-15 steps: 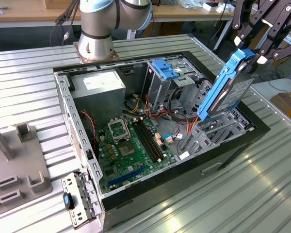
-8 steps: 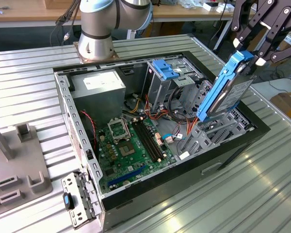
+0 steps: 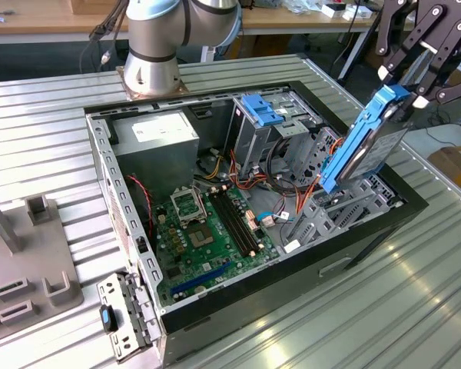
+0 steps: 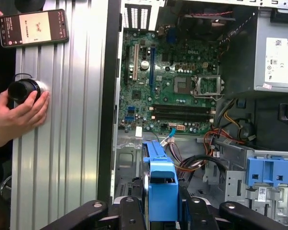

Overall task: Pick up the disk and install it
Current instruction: 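Insert the disk into the insertion slot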

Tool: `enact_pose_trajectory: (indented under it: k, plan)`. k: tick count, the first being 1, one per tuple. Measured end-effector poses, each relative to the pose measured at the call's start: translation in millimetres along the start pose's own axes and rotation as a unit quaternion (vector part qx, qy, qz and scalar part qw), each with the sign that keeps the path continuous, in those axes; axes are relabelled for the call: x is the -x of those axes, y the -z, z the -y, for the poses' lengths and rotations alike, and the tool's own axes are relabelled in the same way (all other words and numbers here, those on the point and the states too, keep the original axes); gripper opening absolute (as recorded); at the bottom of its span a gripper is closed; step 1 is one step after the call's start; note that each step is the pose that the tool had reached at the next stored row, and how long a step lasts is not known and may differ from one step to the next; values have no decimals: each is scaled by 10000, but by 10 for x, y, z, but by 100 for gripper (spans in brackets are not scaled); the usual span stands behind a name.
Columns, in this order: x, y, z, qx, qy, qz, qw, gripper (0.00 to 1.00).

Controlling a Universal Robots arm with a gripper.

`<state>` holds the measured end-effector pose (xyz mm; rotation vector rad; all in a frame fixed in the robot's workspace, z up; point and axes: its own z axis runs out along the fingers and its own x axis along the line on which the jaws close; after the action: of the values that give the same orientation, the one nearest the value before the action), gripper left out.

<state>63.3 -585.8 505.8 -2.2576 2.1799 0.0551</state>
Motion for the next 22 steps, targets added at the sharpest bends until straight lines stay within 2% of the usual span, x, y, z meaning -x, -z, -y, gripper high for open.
enact_pose_trajectory:
  k: [2,4,8,12,14,17,22]
  plan:
    - [-22,-13,74,0,-15,0,10000,36]
    - [-41,-28,97,-1,-32,0,10000,36]
    - [-43,-41,101,-1,-40,3,10000,36]
    - [-49,-119,104,-4,-103,9,9999,36]
    - [-51,-138,109,-5,-135,9,9999,36]
    - [-71,-214,120,-7,-232,11,9997,36]
    - [-73,-235,135,-7,-238,12,9997,36]
